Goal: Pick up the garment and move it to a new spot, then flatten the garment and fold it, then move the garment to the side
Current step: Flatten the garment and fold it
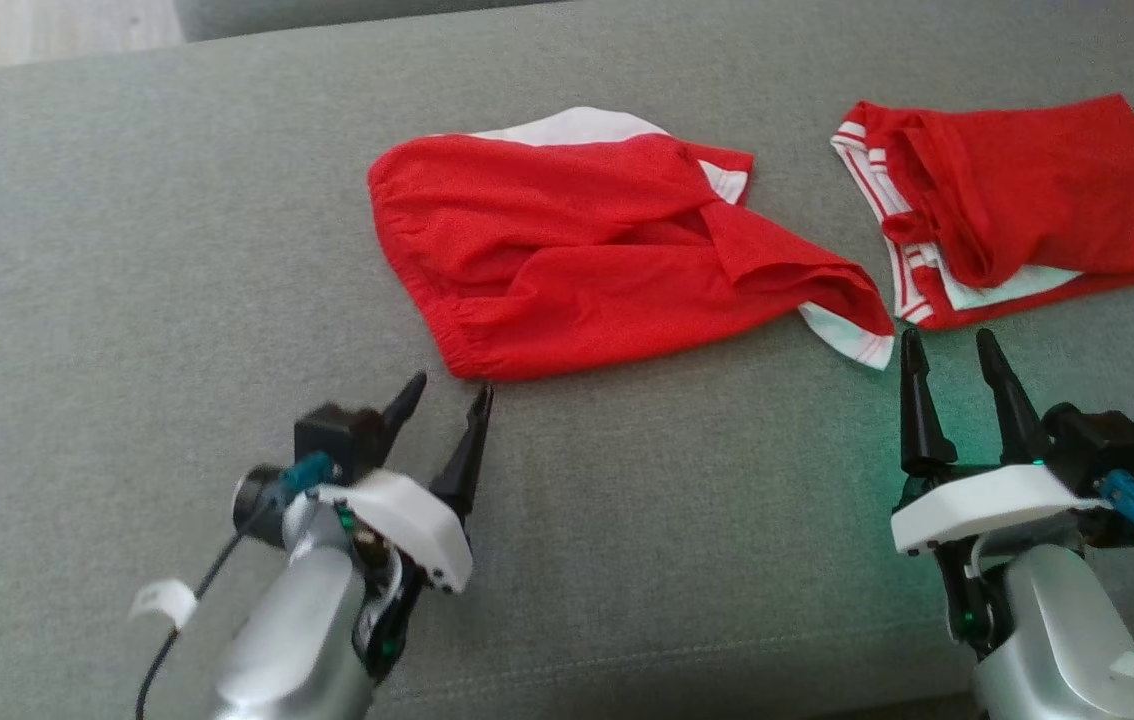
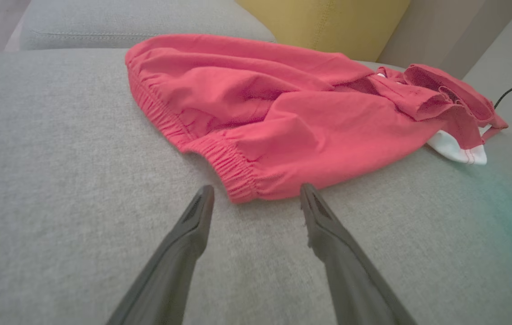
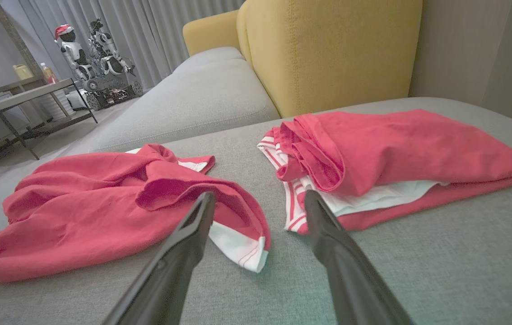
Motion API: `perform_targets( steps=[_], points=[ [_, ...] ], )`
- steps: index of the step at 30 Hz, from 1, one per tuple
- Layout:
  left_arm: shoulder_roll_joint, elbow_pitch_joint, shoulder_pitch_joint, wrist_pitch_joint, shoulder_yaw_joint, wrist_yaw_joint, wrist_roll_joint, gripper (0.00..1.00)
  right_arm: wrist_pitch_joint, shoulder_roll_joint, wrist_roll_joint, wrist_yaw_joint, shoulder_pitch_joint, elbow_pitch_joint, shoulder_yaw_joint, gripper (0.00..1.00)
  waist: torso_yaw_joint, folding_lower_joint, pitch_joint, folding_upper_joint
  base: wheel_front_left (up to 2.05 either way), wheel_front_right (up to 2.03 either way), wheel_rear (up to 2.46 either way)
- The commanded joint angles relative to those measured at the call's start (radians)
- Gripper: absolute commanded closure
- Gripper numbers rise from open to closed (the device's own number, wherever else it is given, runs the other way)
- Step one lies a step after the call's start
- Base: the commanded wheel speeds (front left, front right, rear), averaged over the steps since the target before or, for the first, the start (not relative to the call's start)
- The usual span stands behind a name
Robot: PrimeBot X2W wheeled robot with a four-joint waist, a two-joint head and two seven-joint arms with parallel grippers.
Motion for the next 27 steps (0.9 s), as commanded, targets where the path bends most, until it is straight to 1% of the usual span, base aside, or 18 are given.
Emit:
perform_targets(
  steps=[1, 5, 8, 10, 14, 15, 16, 20, 23, 27],
  points=[
    [0.008, -0.006, -0.056, -0.012, 0.029, -0.008, 0.000, 0.00, -0.006, 0.001, 0.006, -0.001, -0.026, -0.034, 0.029, 0.00, -0.013, 0.0000, 0.011, 0.0000, 0.00, 0.00, 0.00],
    [0.008, 0.060, -0.108, -0.012, 0.036, -0.016, -0.009, 0.00, -0.007, 0.001, 0.015, -0.001, -0.033, -0.035, 0.035, 0.00, -0.030, 0.0000, 0.026, 0.0000, 0.00, 0.00, 0.00],
    [0.008, 0.110, -0.139, -0.012, 0.029, -0.031, -0.054, 0.00, -0.008, 0.001, 0.021, -0.001, -0.041, -0.036, 0.041, 0.00, -0.040, 0.0000, 0.037, 0.0000, 0.00, 0.00, 0.00],
    [0.008, 0.167, -0.178, -0.012, 0.008, -0.040, -0.075, 0.00, -0.009, 0.001, 0.026, -0.001, -0.048, -0.038, 0.047, 0.00, -0.047, 0.0000, 0.046, 0.0000, 0.00, 0.00, 0.00],
    [0.008, 0.186, -0.220, -0.012, -0.018, -0.049, -0.110, 0.00, -0.011, 0.002, 0.031, -0.001, -0.053, -0.037, 0.054, 0.00, -0.053, 0.0000, 0.051, 0.0000, 0.00, 0.00, 0.00],
    [0.008, 0.182, -0.225, -0.012, -0.027, -0.051, -0.118, 0.22, -0.011, 0.002, 0.032, -0.001, -0.053, -0.035, 0.055, 0.00, -0.054, 0.0000, 0.050, 0.0000, 0.00, 0.00, 0.00],
    [0.008, 0.177, -0.228, -0.012, -0.038, -0.053, -0.125, 1.00, -0.012, 0.002, 0.032, -0.001, -0.053, -0.033, 0.056, 0.00, -0.054, 0.0000, 0.048, 0.0000, 0.00, 0.00, 0.00],
    [0.009, 0.125, -0.219, -0.012, -0.075, -0.057, -0.131, 1.00, -0.013, 0.002, 0.030, -0.001, -0.044, -0.021, 0.054, 0.00, -0.047, 0.0000, 0.024, 0.0000, 0.00, 0.00, 0.00],
    [0.027, 0.062, -0.189, -0.012, -0.150, -0.057, -0.116, 1.00, -0.013, 0.002, 0.029, -0.001, -0.037, -0.014, 0.051, 0.00, -0.038, 0.0000, -0.004, 0.0000, 0.00, 0.00, 0.00],
    [0.075, -0.030, -0.142, -0.012, -0.267, -0.058, -0.127, 1.00, -0.014, 0.002, 0.028, -0.001, -0.027, -0.002, 0.046, 0.00, -0.018, 0.0000, -0.044, 0.0000, 0.00, 0.00, 0.00]
  ],
)
